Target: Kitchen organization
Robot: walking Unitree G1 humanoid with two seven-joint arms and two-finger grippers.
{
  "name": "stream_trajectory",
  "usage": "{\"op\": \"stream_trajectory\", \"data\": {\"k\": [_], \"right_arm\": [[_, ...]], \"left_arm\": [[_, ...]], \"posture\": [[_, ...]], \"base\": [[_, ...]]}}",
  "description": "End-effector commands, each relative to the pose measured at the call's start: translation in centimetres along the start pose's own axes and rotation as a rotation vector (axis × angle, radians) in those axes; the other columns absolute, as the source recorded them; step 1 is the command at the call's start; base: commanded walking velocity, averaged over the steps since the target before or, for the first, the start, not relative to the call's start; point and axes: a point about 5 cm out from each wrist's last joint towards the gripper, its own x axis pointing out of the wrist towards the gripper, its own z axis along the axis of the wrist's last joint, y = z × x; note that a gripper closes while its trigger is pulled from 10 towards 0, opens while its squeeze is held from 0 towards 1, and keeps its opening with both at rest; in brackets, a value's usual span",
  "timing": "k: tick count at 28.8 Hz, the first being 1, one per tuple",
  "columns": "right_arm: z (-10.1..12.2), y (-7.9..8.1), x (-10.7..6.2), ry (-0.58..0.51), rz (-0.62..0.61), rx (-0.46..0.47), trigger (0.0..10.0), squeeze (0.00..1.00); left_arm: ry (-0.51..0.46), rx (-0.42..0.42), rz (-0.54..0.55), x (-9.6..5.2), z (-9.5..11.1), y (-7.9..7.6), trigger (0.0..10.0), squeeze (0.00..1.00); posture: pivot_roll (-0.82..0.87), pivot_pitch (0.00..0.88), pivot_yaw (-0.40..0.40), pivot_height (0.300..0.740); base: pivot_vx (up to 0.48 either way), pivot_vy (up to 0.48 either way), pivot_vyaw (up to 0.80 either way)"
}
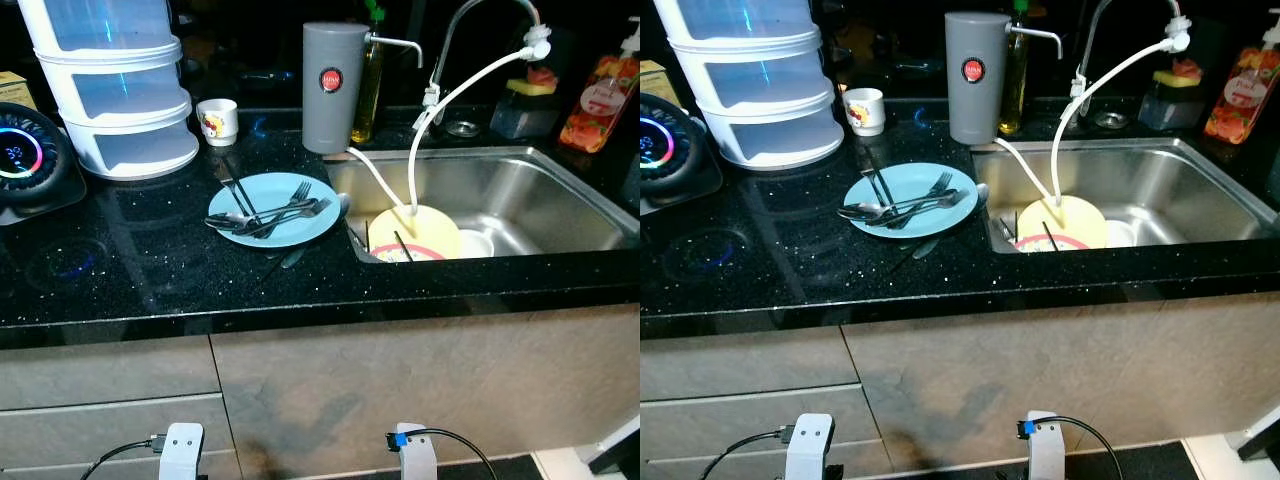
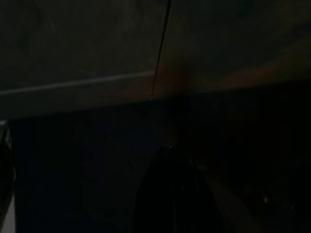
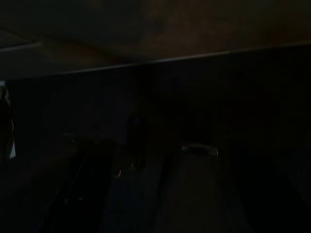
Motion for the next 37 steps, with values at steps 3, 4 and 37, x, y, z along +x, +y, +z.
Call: {"op": "stream_trajectory", "data": {"k": [3, 4, 37], "right_arm": [[-1.3, -0.5, -0.4, 0.023, -0.018, 0.009, 10.0, 0.00], [-1.5, -0.6, -0.4, 0.027, -0.021, 0.008, 10.0, 0.00], [-0.5, -0.5, -0.2, -0.016, -0.024, 0.013, 10.0, 0.00]], "left_arm": [[0.023, 0.018, -0.027, -0.3, -1.1, -0.7, 10.0, 0.00], [0.024, 0.016, -0.025, -0.4, -1.2, -0.6, 10.0, 0.00], [-0.008, 0.026, -0.041, 0.0, -0.5, -1.2, 10.0, 0.00]], "posture": [[0.04, 0.213, 0.015, 0.740], [0.04, 0.222, 0.015, 0.740], [0.04, 0.147, 0.010, 0.740]], "base": [[0.000, 0.000, 0.00], [0.000, 0.000, 0.00], [0.000, 0.000, 0.00]]}}
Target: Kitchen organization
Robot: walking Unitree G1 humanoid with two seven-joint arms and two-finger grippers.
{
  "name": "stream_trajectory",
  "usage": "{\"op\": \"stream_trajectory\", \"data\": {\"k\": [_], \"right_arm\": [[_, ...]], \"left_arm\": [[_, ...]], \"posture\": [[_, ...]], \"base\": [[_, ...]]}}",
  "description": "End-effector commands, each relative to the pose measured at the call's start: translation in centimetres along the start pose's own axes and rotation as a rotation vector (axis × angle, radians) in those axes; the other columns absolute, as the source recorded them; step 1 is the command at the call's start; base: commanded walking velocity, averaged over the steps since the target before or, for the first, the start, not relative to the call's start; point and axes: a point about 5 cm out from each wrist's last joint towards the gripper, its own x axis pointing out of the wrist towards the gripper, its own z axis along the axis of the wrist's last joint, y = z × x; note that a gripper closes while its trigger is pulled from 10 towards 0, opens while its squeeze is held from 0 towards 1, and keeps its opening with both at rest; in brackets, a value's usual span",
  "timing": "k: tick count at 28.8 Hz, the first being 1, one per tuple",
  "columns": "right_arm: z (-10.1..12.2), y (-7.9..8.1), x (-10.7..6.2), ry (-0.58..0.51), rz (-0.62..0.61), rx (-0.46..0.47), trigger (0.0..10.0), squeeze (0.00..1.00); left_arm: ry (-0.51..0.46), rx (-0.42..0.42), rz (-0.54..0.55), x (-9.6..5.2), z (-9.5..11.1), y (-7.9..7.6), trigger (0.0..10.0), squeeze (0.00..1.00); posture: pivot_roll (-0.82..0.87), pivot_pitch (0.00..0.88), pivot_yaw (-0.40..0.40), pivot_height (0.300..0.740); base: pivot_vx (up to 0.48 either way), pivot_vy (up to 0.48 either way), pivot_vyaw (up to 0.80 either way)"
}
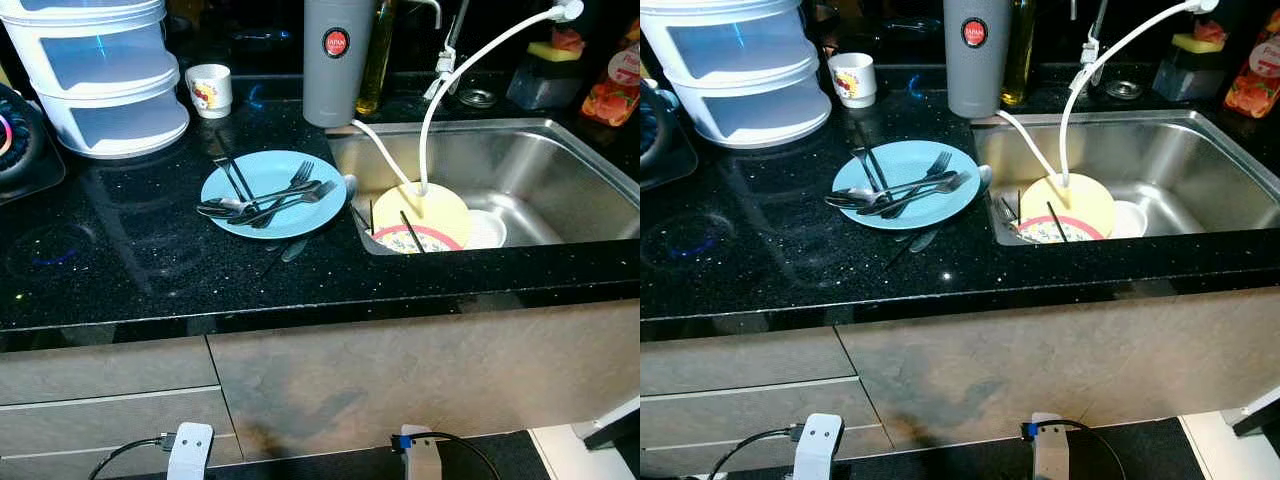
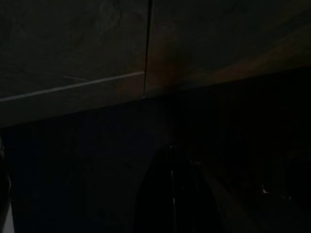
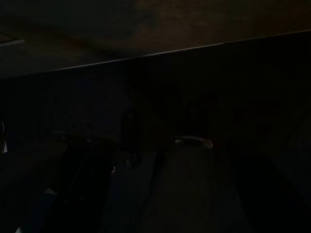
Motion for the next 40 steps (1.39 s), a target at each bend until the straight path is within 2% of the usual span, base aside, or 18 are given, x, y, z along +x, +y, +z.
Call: {"op": "stream_trajectory", "data": {"k": [1, 14, 40], "right_arm": [[-0.7, -0.1, -0.2, 0.015, -0.005, 0.010, 10.0, 0.00], [0.1, 0.3, 0.1, -0.014, 0.004, 0.023, 10.0, 0.00], [0.4, 0.2, 0.2, -0.012, 0.007, 0.022, 10.0, 0.00]], "left_arm": [[0.019, -0.018, 0.000, -0.2, -0.9, -0.3, 10.0, 0.00], [-0.004, -0.030, 0.000, 0.1, 0.1, -0.2, 10.0, 0.00], [0.001, -0.045, 0.007, 0.3, 0.3, -0.1, 10.0, 0.00]], "posture": [[0.04, 0.147, 0.010, 0.740], [0.04, 0.147, 0.013, 0.740], [0.04, 0.144, 0.004, 0.740]], "base": [[0.000, 0.000, 0.00], [0.000, 0.000, 0.00], [-0.310, 0.000, 0.00]]}}
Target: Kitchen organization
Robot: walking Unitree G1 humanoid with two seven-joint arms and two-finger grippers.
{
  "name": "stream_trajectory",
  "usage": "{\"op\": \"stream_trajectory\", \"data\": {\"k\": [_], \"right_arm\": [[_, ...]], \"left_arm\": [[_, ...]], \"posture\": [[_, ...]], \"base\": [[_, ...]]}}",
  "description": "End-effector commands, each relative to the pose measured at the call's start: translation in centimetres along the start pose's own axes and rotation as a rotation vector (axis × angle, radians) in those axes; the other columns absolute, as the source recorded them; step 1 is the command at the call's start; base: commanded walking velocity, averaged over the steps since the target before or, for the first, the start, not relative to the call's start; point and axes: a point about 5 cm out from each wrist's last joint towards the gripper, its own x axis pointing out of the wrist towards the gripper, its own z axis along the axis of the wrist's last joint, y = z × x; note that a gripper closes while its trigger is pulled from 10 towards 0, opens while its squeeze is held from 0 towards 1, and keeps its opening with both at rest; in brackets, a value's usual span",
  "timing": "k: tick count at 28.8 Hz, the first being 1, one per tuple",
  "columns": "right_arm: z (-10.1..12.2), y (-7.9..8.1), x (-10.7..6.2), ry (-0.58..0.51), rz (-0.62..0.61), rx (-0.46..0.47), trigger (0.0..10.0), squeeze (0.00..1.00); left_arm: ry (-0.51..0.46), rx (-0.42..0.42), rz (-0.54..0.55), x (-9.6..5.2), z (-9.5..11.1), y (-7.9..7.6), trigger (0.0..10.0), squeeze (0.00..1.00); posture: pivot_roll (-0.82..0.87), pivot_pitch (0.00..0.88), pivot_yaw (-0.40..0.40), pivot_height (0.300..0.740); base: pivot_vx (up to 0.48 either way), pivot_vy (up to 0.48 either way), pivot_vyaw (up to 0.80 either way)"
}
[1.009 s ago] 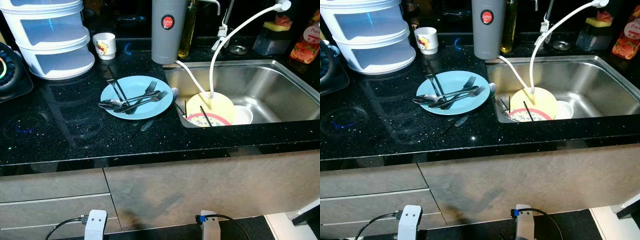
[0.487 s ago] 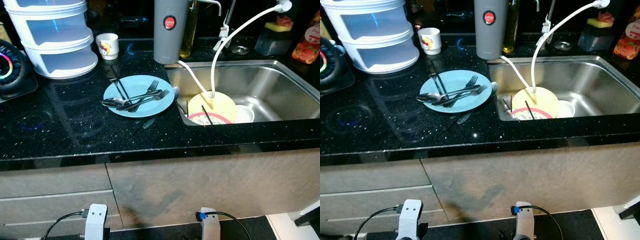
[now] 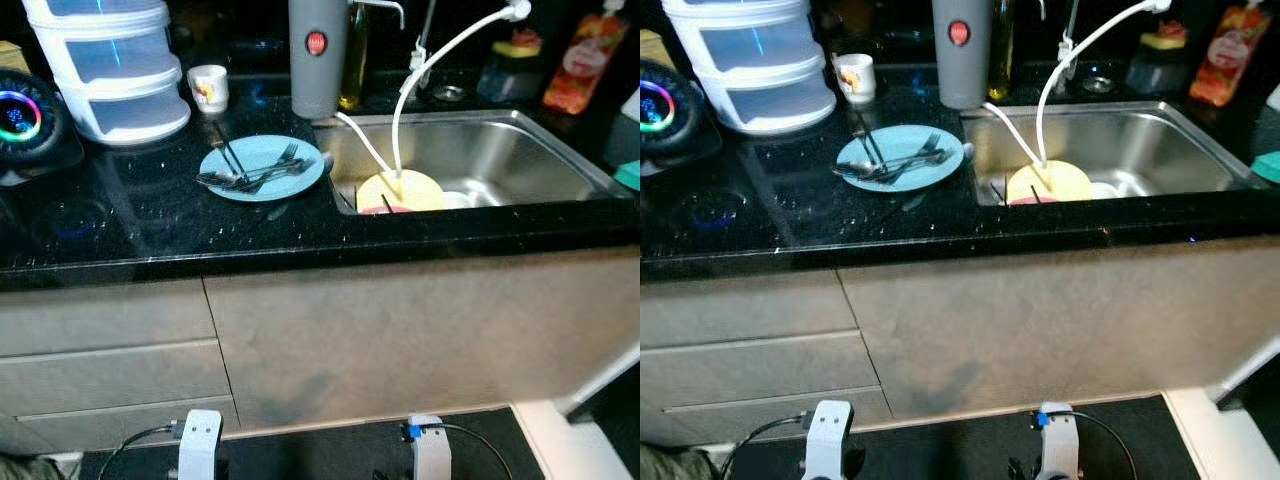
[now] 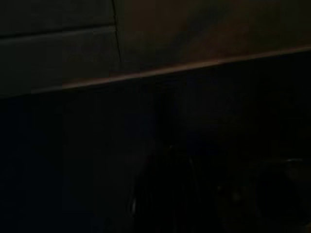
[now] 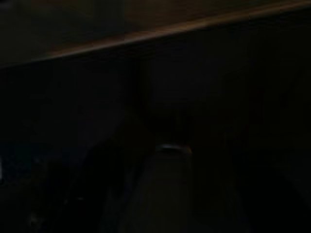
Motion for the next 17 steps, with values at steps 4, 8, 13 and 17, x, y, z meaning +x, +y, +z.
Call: {"op": "stream_trajectory", "data": {"k": [4, 8, 13, 17], "right_arm": [[-0.64, 0.15, -0.07, 0.026, 0.004, 0.005, 10.0, 0.00], [-0.62, 0.11, -0.07, 0.027, 0.004, 0.004, 10.0, 0.00], [-0.67, 0.11, -0.08, 0.029, 0.006, 0.005, 10.0, 0.00], [-0.67, 0.16, -0.07, 0.029, 0.007, 0.007, 10.0, 0.00]], "left_arm": [[0.033, -0.002, 0.020, -0.26, -0.75, 0.44, 10.0, 0.00], [0.035, -0.001, 0.025, -0.27, -0.76, 0.50, 10.0, 0.00], [0.042, -0.003, 0.051, -0.28, -0.85, 0.68, 10.0, 0.00], [0.049, -0.002, 0.090, -0.28, -0.88, 0.95, 10.0, 0.00]], "posture": [[0.04, 0.144, 0.001, 0.740], [0.04, 0.145, 0.000, 0.740], [0.04, 0.147, 0.001, 0.740], [0.04, 0.148, 0.002, 0.740]], "base": [[0.000, 0.000, 0.00], [0.000, 0.000, 0.00], [0.000, 0.000, 0.00], [0.000, 0.000, 0.00]]}}
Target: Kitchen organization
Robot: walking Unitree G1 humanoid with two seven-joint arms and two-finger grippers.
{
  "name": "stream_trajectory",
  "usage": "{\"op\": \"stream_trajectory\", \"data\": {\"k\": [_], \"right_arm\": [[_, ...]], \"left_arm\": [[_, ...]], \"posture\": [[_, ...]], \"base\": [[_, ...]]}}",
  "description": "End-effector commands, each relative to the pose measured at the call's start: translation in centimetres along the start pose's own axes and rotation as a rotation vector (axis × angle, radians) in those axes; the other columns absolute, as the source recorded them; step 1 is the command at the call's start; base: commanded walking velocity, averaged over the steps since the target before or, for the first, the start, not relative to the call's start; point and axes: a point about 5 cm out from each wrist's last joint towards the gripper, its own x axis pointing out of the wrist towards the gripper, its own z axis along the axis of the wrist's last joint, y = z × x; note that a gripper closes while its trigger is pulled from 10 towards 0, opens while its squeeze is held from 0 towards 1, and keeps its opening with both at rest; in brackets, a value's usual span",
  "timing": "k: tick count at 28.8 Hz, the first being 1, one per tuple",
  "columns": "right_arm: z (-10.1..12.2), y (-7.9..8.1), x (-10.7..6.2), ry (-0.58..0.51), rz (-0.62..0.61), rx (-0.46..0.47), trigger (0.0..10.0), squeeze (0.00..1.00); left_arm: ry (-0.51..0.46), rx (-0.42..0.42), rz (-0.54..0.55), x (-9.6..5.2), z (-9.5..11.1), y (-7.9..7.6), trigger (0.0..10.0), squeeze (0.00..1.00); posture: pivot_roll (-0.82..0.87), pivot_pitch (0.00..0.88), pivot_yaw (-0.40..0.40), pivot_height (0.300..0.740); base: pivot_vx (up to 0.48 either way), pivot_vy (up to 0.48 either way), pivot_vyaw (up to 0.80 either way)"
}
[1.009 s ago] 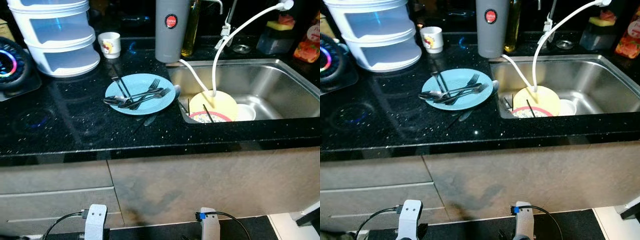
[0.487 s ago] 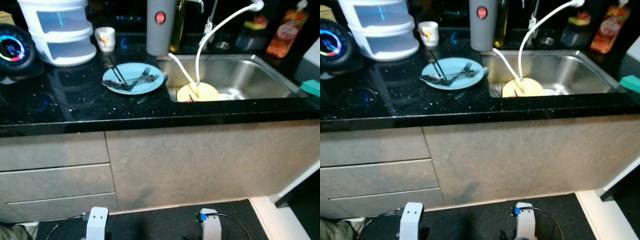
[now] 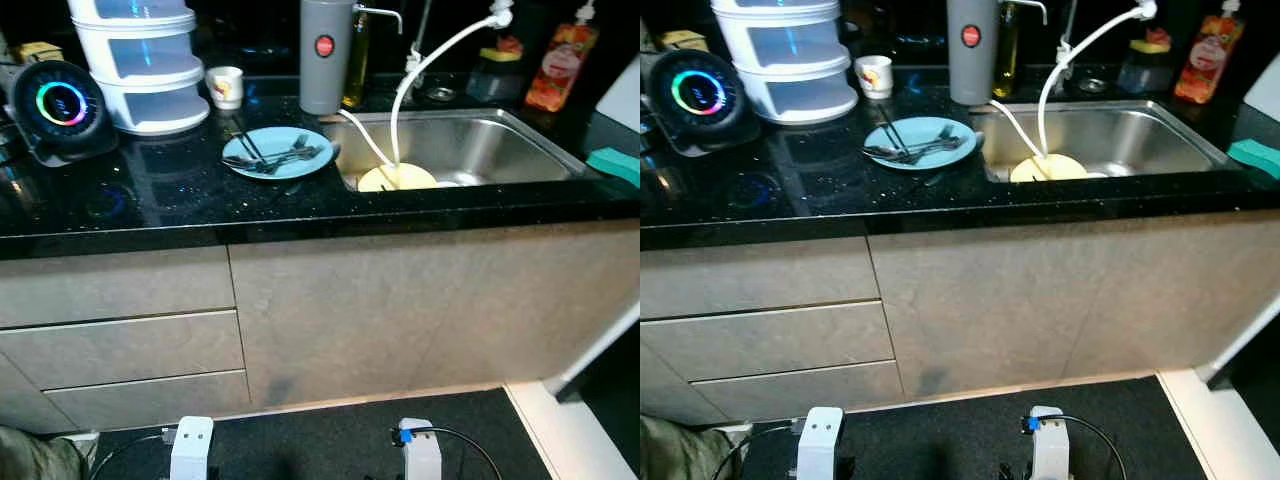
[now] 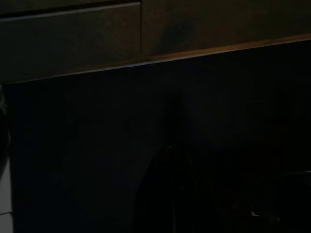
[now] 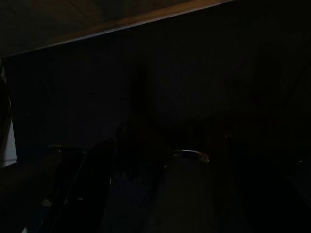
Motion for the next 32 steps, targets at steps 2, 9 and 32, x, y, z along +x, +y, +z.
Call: {"op": "stream_trajectory", "data": {"k": [2, 9, 32], "right_arm": [[-0.5, 0.1, 0.0, 0.019, 0.005, 0.000, 10.0, 0.00], [2.9, 1.7, 0.1, -0.162, 0.184, -0.001, 10.0, 0.00], [28.2, 4.3, -10.0, -1.099, 0.282, 0.031, 10.0, 0.00]], "left_arm": [[0.033, 0.018, 0.034, -0.2, -0.7, 0.4, 10.0, 0.00], [-0.238, 0.108, 0.006, -0.7, 4.1, 0.5, 10.0, 0.00], [-0.931, 0.247, -0.011, -9.6, 27.3, -0.5, 10.0, 0.00]], "posture": [[0.05, 0.148, 0.005, 0.740], [0.05, 0.148, 0.007, 0.740], [0.07, 0.128, 0.010, 0.740]], "base": [[0.000, 0.000, 0.00], [0.000, 0.000, 0.00], [0.000, 0.000, 0.00]]}}
